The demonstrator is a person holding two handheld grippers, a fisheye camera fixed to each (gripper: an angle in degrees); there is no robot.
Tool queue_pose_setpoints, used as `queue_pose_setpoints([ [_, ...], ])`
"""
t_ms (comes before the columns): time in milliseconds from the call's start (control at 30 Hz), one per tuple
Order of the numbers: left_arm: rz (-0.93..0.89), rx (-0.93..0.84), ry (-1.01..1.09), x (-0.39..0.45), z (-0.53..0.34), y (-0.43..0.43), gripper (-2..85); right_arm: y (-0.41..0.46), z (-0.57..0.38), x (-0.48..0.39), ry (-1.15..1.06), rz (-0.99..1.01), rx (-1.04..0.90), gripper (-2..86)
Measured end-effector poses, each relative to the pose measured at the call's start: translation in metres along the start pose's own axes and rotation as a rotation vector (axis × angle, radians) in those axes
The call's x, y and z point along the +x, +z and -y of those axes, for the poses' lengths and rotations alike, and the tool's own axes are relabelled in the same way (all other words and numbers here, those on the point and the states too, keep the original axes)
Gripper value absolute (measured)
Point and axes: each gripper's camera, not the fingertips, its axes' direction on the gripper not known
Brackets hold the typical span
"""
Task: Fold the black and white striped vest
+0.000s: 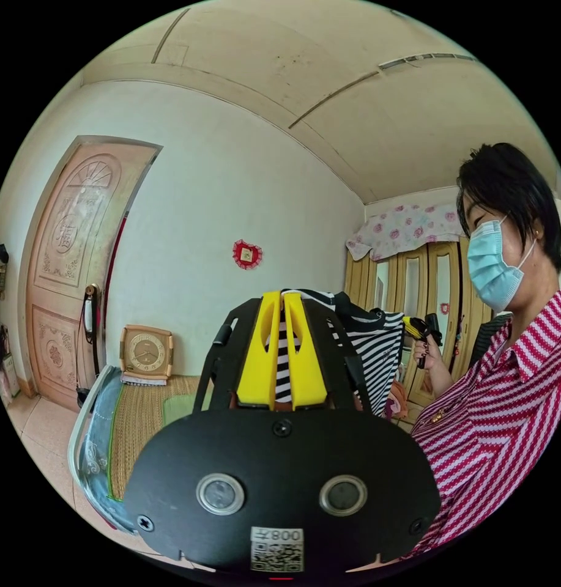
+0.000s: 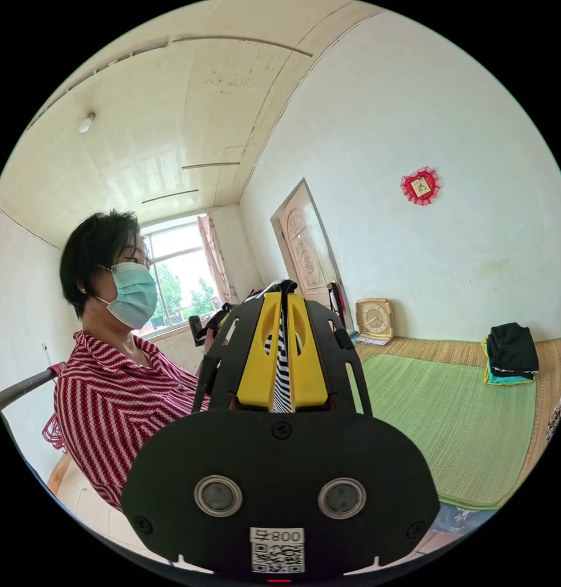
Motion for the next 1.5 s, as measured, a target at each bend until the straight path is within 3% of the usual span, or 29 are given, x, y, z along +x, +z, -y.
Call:
queue_pose_setpoints([
  [333,0.025,-0.046,0.024,-0.082,0.021,0.097,0.7,0.021,-0.009,0.055,0.037,-0.032,-0.037,1.3],
  [500,0.048,-0.163,-0.020,-0.176,0.022,0.211,0.8,0.058,-0.001,0.135,0.088,-0.093,-0.092,1.3],
  [733,0.107,-0.421,-0.236,-0.341,-0.029,0.408,0.9,0.161,-0.023,0.361,0.322,-0.203,-0.282,1.5],
  [967,0.277,-0.863,-0.420,-0.485,-0.175,0.570,2.1,0.245,-0.176,0.606,0.772,-0.315,-0.447,3.6],
  [1067,0.293,-0.991,-0.496,-0.521,-0.235,0.575,3.3,0.246,-0.256,0.650,0.907,-0.323,-0.484,5.6],
  [1200,0.267,-1.046,-0.684,-0.553,-0.293,0.524,6.3,0.236,-0.334,0.639,0.935,-0.283,-0.574,6.9],
  [1500,0.177,-1.025,-1.075,-0.532,-0.352,0.387,10.9,0.172,-0.476,0.487,1.015,-0.206,-0.844,8.5],
])
